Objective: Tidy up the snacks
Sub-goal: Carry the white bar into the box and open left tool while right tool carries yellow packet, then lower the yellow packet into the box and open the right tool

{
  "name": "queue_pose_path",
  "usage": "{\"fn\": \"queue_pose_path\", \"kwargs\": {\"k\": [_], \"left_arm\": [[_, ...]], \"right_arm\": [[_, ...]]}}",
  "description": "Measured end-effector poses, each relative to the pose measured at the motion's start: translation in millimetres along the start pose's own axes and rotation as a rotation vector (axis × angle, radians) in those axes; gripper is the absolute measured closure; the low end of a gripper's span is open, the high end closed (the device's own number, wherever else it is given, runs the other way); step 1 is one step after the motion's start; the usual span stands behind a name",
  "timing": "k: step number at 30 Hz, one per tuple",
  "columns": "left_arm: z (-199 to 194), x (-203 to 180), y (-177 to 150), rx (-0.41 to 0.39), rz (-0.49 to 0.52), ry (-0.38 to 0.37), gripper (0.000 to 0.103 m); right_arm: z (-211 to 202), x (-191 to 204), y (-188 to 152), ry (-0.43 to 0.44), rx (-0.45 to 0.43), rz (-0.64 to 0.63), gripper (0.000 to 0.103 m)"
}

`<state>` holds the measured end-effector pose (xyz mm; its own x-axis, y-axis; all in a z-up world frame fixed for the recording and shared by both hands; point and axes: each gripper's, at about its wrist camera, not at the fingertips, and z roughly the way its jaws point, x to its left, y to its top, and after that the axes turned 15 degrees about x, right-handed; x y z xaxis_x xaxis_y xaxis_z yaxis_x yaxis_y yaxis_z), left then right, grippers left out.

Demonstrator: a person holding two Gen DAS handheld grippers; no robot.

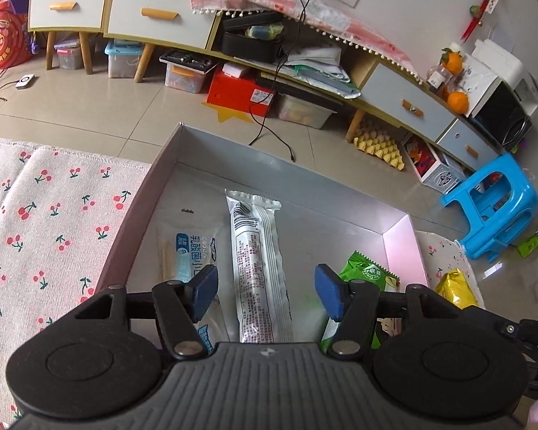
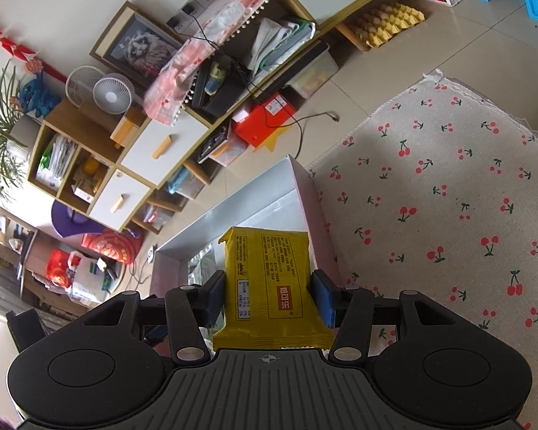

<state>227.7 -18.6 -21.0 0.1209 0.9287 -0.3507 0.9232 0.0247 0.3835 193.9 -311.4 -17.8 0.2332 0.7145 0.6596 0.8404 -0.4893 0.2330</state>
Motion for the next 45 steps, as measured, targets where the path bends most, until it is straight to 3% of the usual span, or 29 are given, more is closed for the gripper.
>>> {"fn": "queue_pose_path", "kwargs": {"k": [9, 13, 27, 29, 31, 45], "left_arm": [[-32, -3, -14, -0.009, 0.100, 0.048, 0.033], [-36, 1, -17, -0.006, 0.097, 0.056, 0.029], [-27, 7, -13, 0.027, 0.094, 0.044, 0.029], [-27, 9, -14, 0.029, 0.089, 0.041, 0.028], [-27, 10, -14, 0.031, 0.088, 0.044, 0.028], [-43, 7, -23, 0.038, 0.056, 0.047, 0.022]], "right_arm": [[25, 32, 11, -0.042, 0.012, -0.036, 0.053], [39, 53, 22, -0.075, 0.000, -0.063, 0.053], [83, 102, 35, -0.222, -0.021, -0.181, 0.050], [84, 104, 33, -0.231, -0.019, -0.189, 0.045], [81, 106, 29, -0.231, -0.030, -0.199, 0.031], [44, 121, 6, -0.251, -0.022, -0.267, 0.028]]}}
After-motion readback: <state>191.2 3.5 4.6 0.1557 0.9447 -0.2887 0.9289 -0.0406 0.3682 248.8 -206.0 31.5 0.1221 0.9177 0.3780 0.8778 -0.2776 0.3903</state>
